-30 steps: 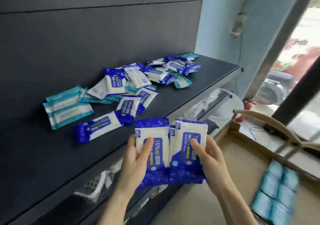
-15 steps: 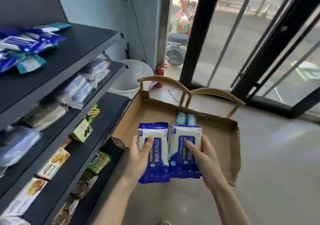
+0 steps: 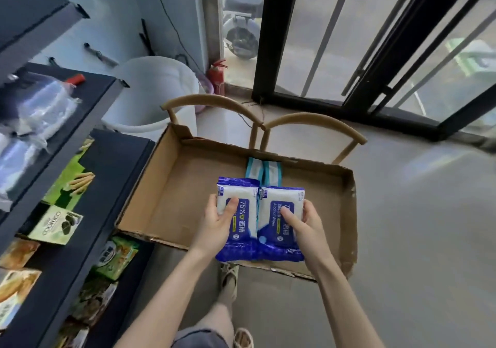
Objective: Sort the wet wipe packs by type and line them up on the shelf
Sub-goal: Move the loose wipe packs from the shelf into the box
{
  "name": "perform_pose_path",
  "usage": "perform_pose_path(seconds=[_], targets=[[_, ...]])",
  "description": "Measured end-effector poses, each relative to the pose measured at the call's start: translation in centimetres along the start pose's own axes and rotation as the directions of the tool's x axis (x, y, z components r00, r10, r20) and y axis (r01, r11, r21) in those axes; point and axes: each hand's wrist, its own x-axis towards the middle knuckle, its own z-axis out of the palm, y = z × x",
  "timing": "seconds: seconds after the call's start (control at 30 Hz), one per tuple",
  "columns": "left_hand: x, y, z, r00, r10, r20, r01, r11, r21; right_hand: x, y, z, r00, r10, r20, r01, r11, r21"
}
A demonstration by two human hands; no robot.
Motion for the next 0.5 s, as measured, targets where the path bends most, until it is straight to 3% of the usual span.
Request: perform_pose_path(seconds=[0.37, 0.5], targets=[[21.5, -2.9, 2.5, 0.953, -0.304, 0.007, 0.302, 0.949, 0.09, 19.2, 2.0, 0.5, 0.963, 0.221, -0.152, -0.218, 0.975, 0.038], [28.1, -6.1, 3.5, 0.936, -0.352, -0.015, 0.352, 0.929, 0.116, 25.9, 4.9, -0.2, 0.936, 0.269, -0.228, -0.265, 0.963, 0.046]])
